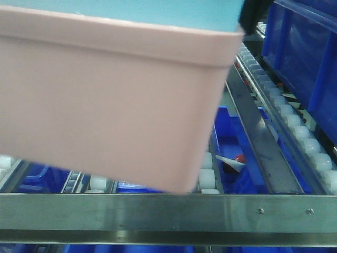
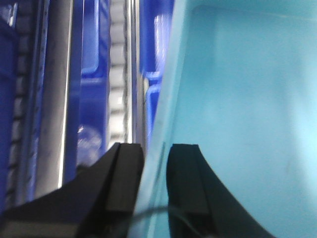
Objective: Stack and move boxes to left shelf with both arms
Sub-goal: 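Lower the stacked bins with both grippers onto the roller shelf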
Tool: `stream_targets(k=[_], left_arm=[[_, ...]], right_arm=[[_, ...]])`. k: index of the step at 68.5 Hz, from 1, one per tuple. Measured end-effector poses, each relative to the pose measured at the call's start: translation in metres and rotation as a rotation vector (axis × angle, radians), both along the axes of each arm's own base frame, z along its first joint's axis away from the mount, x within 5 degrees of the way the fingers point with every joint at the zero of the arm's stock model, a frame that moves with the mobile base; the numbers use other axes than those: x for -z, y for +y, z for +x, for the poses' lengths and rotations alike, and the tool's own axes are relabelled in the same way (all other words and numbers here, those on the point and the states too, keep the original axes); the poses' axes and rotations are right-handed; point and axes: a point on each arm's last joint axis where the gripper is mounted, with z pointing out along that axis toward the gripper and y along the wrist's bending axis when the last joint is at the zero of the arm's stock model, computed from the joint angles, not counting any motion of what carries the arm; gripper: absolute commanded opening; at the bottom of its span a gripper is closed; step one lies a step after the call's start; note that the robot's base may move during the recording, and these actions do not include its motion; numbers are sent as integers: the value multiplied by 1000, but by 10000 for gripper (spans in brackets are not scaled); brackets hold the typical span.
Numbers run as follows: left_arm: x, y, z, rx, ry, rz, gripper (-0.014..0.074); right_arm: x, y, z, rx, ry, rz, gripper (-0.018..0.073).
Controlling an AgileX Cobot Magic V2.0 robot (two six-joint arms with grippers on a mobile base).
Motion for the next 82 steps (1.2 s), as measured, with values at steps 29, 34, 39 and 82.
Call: stream_targets(k=[29, 34, 39, 82], left_arm=[[16, 17, 64, -38, -94, -159, -12], [25, 16, 75, -34, -92, -163, -12], [35, 15, 84, -39, -78, -161, -12], [109, 16, 125, -127, 79, -99, 52]], right_arm=[[8, -9, 57, -19, -138, 123, 57], [15, -5, 68, -30, -135, 97, 57], [22, 0, 81, -30, -129, 71, 57], [79, 29, 129, -78, -84, -58, 71]])
